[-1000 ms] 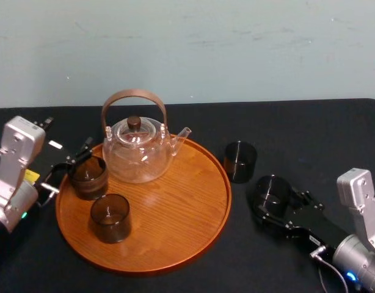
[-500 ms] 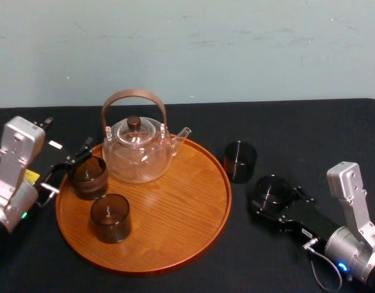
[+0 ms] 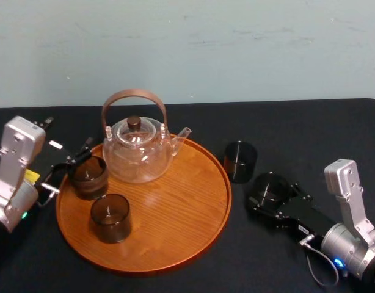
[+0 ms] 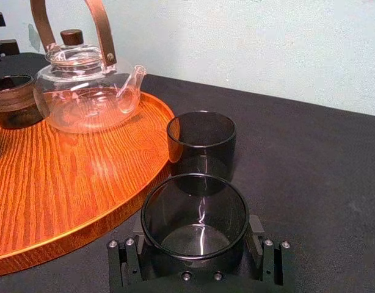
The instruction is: Pick up the glass from the table and place it on the tray.
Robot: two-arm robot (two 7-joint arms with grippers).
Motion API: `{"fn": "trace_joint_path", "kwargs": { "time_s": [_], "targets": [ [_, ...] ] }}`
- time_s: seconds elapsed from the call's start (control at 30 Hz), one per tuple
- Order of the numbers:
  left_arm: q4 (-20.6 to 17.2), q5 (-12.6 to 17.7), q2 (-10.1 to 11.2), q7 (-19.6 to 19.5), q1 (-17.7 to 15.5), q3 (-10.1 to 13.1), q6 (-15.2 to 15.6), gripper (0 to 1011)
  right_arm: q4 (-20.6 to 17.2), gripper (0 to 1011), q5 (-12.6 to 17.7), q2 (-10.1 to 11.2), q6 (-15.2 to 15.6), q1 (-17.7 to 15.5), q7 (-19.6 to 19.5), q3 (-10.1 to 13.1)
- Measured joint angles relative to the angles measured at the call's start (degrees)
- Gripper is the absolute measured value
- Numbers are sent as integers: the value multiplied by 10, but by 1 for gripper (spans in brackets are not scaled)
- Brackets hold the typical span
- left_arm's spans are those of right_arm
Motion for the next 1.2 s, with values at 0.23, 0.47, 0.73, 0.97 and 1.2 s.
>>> {"fn": "trace_joint_path", "kwargs": {
  "time_s": [0.23,0.47,0.73,0.97,1.2],
  "targets": [
    [0,0,0,0,0,0,0,1001,-2,989,0,1,1,-1,0,0],
    [0,0,0,0,0,0,0,1001,-3,907,0,1,1,-2,-1,1],
    [0,0,0,0,0,0,0,1002,-3,907,0,1,1,-2,-1,1],
    [0,0,0,0,0,0,0,1001,-16,907,4,4,-3,-4,6,-3],
    [0,0,0,0,0,0,0,1001,-58,907,4,8,-3,-13,8,-12]
  ]
}}
